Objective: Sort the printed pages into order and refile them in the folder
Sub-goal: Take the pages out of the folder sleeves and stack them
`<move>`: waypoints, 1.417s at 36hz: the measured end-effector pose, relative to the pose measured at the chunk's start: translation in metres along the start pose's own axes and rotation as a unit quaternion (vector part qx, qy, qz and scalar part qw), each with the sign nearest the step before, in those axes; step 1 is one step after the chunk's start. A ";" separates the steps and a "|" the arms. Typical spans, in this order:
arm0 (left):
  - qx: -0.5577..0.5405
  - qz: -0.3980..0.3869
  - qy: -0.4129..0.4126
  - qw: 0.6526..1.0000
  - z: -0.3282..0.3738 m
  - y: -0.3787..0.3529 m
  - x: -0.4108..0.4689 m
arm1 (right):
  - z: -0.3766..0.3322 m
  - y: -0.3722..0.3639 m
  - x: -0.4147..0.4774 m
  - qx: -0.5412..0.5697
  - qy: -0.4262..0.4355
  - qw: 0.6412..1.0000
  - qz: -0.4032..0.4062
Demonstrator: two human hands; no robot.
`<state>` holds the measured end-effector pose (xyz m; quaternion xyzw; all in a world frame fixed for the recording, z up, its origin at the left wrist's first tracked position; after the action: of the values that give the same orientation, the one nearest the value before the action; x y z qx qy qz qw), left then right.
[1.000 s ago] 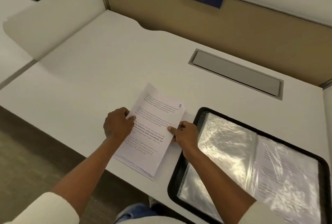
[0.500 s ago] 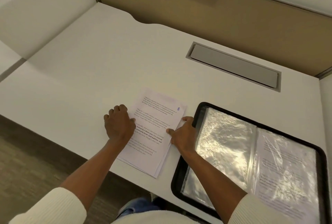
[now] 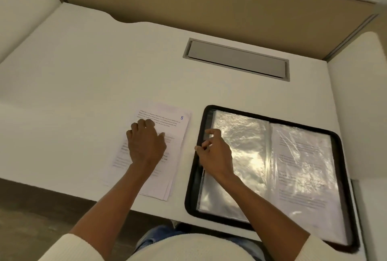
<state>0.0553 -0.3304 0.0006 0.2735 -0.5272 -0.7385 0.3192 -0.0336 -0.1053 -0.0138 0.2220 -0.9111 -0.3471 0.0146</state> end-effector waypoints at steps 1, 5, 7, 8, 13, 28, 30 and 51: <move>-0.022 -0.009 -0.026 0.999 0.017 -0.005 -0.008 | 0.007 0.012 -0.006 -0.004 0.003 1.000 0.014; -0.087 -0.047 -0.161 0.982 0.091 -0.025 -0.051 | 0.042 0.064 -0.032 -0.047 0.016 0.995 0.090; -0.094 -0.059 -0.227 0.968 0.127 -0.036 -0.076 | 0.063 0.091 -0.044 -0.080 0.013 0.989 0.121; -0.098 -0.065 -0.256 0.959 0.144 -0.041 -0.088 | 0.075 0.103 -0.050 -0.096 0.004 0.987 0.132; -0.097 -0.110 -0.365 0.919 0.216 -0.073 -0.142 | 0.136 0.161 -0.076 -0.173 -0.042 0.967 0.182; 0.009 -0.212 -0.421 0.882 0.281 -0.138 -0.217 | 0.248 0.254 -0.099 -0.301 -0.123 0.932 0.159; 0.015 -0.203 -0.421 0.884 0.278 -0.139 -0.219 | 0.254 0.254 -0.099 -0.313 -0.117 0.931 0.144; -0.231 -0.152 -0.152 0.949 0.301 -0.100 -0.210 | 0.209 0.248 -0.096 0.072 -0.093 0.986 0.118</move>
<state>-0.0502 0.0348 0.0083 0.1535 -0.3362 -0.9128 0.1738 -0.0831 0.2295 -0.0017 0.0797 -0.9510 -0.2953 -0.0456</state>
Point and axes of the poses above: each hand's wrist, its own x-axis towards the middle knuckle, its own y-axis out of the back of the hand, z = x × y, the point moved 7 cm from there along x, towards the middle knuckle, and after that the axes turned 7 degrees about y, right-handed, at the moved point
